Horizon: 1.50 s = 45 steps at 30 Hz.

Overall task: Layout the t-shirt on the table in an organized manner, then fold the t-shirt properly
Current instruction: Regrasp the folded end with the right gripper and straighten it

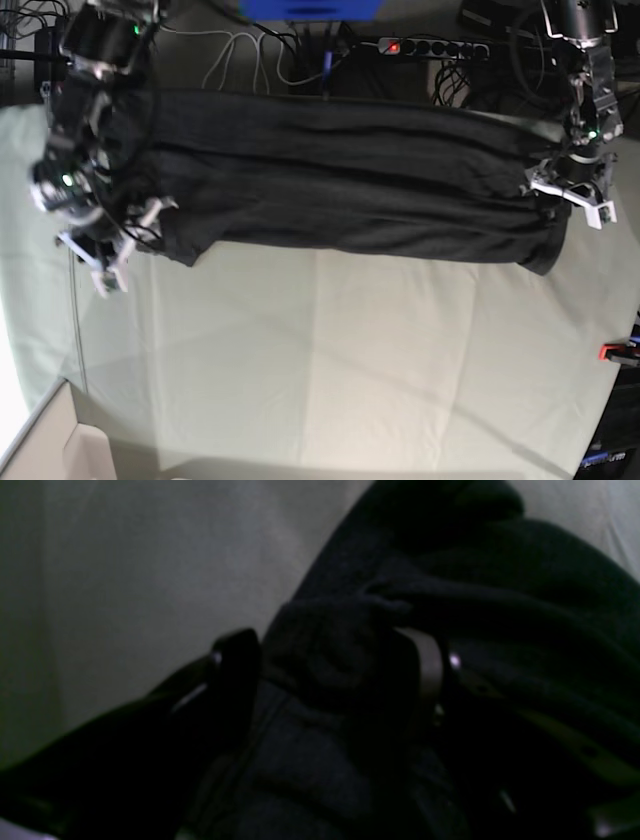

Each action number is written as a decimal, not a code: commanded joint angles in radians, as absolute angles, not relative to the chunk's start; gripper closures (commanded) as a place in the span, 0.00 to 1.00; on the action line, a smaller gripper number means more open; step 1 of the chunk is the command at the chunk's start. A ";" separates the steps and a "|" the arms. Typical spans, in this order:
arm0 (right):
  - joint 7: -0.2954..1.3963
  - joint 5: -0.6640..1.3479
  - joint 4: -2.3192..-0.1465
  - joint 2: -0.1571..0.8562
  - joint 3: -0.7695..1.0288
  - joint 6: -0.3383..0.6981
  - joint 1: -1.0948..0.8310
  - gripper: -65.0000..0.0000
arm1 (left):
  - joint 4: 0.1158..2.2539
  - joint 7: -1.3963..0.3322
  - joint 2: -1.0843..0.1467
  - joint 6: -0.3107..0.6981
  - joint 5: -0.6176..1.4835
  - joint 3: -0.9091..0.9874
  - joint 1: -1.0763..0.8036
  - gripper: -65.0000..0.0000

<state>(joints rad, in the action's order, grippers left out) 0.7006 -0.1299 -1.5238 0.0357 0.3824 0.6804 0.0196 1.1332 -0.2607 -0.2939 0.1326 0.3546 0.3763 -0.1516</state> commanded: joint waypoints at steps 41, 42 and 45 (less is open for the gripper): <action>0.588 -0.240 -1.771 -0.064 0.357 0.698 -0.163 1.00 | 1.142 -0.246 -0.300 0.133 0.354 0.381 -0.140 0.40; 0.588 -0.240 -1.782 -0.064 0.357 0.698 -0.177 1.00 | 1.142 -0.246 -0.300 0.133 0.354 0.381 -0.140 0.40; 0.588 -0.240 -1.801 -0.064 0.357 0.698 -0.219 1.00 | 1.142 -0.246 -0.300 0.133 0.354 0.381 -0.140 0.40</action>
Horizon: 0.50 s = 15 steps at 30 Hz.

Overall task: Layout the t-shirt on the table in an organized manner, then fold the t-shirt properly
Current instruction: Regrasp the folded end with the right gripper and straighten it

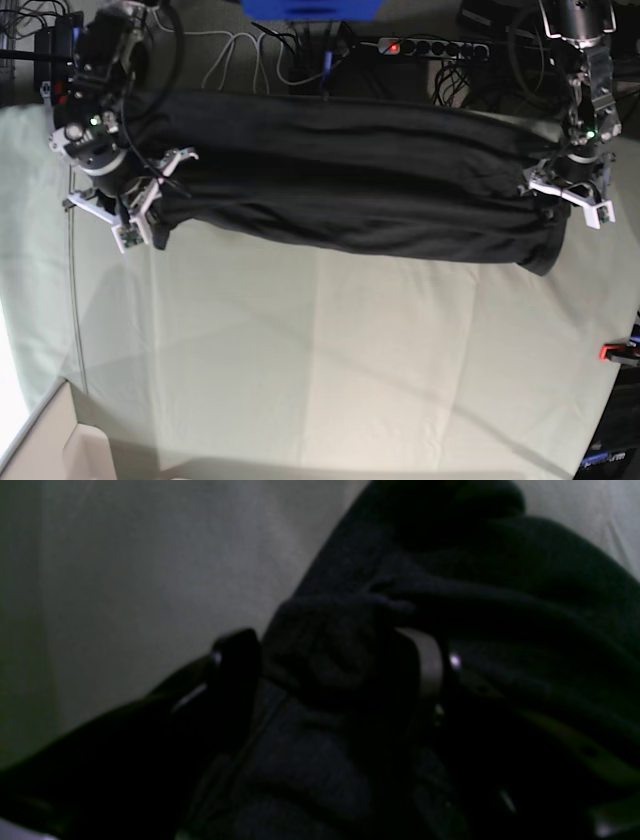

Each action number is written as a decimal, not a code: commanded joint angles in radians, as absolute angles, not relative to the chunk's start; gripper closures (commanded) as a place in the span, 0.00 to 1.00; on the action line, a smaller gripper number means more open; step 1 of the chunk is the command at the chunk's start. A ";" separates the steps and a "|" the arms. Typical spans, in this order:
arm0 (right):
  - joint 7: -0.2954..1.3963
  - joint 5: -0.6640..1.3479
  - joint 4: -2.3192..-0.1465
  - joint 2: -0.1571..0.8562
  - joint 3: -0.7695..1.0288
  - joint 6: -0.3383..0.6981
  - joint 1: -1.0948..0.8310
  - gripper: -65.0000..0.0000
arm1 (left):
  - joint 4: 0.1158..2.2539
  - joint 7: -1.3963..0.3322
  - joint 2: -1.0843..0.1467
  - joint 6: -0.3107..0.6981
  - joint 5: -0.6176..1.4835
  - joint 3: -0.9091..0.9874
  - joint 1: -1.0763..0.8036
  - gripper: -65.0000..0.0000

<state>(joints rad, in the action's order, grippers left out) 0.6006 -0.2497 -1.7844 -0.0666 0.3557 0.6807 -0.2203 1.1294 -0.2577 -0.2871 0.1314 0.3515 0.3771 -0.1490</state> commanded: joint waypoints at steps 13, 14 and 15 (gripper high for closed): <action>0.581 -0.240 -1.656 -0.062 0.364 0.698 -0.111 1.00 | 1.147 -0.249 -0.303 0.133 0.354 0.375 -0.147 0.40; 0.581 -0.240 -1.641 -0.061 0.364 0.698 -0.085 1.00 | 1.147 -0.249 -0.303 0.133 0.354 0.377 -0.150 0.40; 0.581 -0.240 -1.629 -0.061 0.364 0.698 -0.059 1.00 | 1.147 -0.249 -0.303 0.133 0.354 0.377 -0.150 0.40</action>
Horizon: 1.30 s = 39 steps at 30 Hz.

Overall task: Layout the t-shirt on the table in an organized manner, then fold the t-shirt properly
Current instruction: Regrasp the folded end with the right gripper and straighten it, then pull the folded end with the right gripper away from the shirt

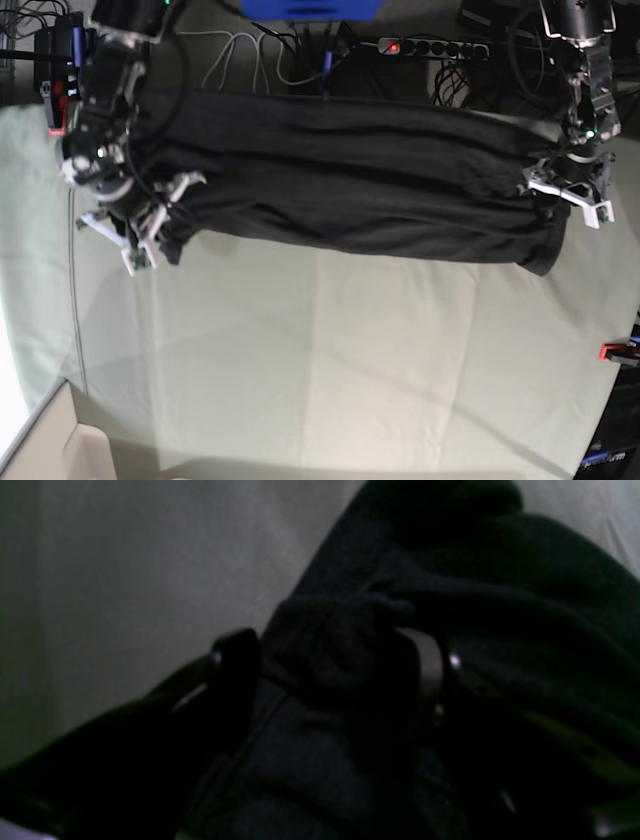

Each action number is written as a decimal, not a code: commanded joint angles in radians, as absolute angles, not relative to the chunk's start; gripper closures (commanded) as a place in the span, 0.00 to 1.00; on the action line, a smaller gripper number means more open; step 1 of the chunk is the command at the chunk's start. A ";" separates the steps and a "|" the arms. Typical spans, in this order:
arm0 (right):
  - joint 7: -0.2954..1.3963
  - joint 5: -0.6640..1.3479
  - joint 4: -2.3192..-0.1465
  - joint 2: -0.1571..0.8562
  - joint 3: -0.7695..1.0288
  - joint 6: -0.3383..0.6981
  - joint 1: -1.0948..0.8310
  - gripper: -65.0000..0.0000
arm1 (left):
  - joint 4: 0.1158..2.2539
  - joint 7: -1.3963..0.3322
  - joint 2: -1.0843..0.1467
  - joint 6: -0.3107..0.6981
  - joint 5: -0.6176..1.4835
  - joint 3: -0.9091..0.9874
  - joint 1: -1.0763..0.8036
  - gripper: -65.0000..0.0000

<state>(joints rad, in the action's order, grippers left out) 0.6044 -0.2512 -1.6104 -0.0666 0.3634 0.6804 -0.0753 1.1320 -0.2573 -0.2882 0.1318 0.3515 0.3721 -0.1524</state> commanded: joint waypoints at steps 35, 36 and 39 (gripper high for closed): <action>0.582 -0.239 -1.664 -0.036 0.406 0.698 -0.114 1.00 | 1.136 -0.249 -0.302 0.133 0.354 0.375 -0.142 0.40; 0.582 -0.239 -1.695 -0.045 0.406 0.698 -0.131 1.00 | 1.136 -0.249 -0.302 0.133 0.354 0.375 -0.142 0.40; 0.582 -0.211 -1.790 -0.068 0.406 0.698 -0.179 1.00 | 1.136 -0.249 -0.302 0.133 0.354 0.375 -0.142 0.40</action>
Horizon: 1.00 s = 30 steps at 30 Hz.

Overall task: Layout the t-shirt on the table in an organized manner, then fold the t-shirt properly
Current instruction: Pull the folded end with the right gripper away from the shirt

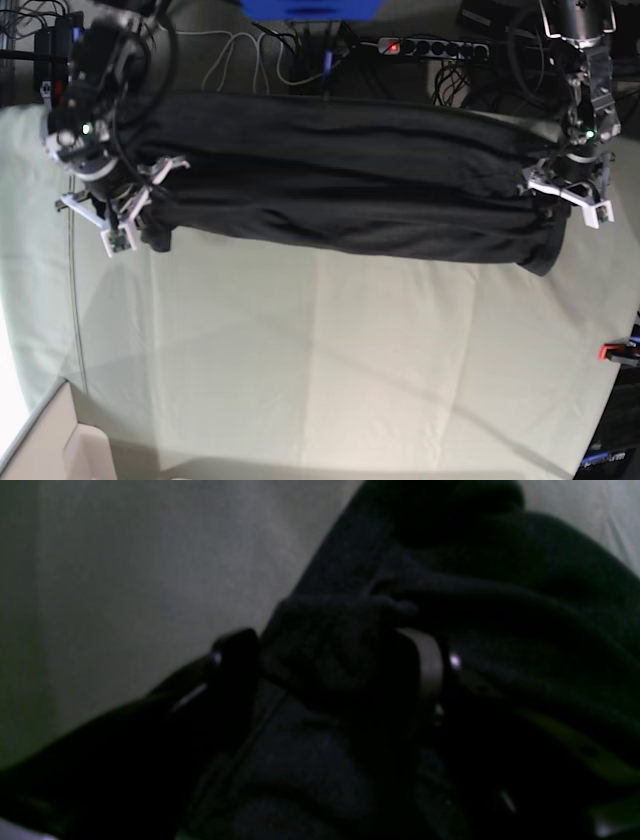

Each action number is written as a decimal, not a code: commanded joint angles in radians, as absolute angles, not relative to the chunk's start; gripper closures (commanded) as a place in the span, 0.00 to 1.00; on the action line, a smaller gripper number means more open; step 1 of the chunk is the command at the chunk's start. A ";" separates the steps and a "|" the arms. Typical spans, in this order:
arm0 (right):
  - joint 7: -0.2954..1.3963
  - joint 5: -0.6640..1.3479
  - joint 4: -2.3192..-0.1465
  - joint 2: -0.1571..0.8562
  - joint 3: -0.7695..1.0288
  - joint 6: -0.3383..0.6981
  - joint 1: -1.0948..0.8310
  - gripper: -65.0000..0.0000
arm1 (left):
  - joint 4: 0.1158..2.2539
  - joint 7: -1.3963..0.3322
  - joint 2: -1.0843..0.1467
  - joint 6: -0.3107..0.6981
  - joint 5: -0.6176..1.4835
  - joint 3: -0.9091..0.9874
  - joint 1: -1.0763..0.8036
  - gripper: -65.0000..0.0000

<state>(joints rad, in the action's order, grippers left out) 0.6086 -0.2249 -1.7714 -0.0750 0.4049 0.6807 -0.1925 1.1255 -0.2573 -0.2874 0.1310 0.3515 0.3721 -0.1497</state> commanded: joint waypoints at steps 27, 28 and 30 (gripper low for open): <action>0.590 -0.157 -1.692 -0.099 0.464 0.698 -0.274 0.64 | 1.148 -0.251 -0.302 0.133 0.363 0.381 -0.150 0.01; 0.590 -0.157 -1.692 -0.099 0.466 0.698 -0.272 0.60 | 1.150 -0.251 -0.302 0.133 0.363 0.381 -0.150 0.00; 0.585 -0.157 -1.701 -0.101 0.490 0.698 -0.272 0.55 | 1.165 -0.251 -0.303 0.133 0.363 0.383 -0.150 0.00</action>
<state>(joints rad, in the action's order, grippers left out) 0.6006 -0.1642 -1.6783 -0.1051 0.4808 0.6807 -0.2752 1.1435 -0.2703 -0.2874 0.1314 0.3561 0.3763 -0.1555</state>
